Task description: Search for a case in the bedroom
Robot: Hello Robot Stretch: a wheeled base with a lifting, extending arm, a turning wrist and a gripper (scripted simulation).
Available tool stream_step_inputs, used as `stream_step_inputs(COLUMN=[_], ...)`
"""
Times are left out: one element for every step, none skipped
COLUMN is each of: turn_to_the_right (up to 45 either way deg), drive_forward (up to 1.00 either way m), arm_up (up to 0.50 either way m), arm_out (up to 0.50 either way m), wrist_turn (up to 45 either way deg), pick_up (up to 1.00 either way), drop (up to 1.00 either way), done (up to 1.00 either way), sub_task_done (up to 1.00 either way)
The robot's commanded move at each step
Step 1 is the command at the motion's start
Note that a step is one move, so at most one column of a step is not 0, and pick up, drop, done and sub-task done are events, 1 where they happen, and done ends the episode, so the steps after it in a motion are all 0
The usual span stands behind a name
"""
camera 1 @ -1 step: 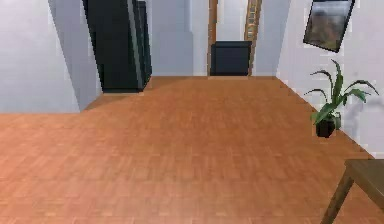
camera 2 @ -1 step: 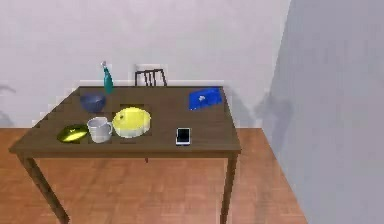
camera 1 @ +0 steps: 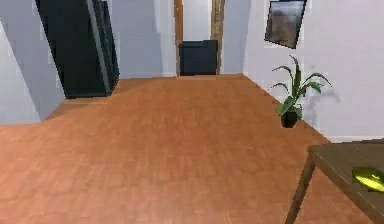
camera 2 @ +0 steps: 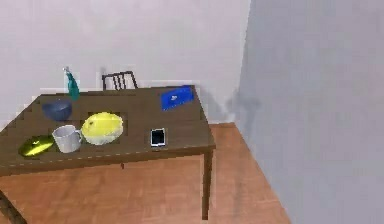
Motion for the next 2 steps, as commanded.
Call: stream_step_inputs(turn_to_the_right=[0.0,0.0], drive_forward=[1.00,1.00], arm_up=[0.00,0.00], arm_out=[0.00,0.00], wrist_turn=[0.0,0.0], pick_up=[0.00,0.00], drop=[0.00,0.00], done=[0.00,0.00], sub_task_done=[0.00,0.00])
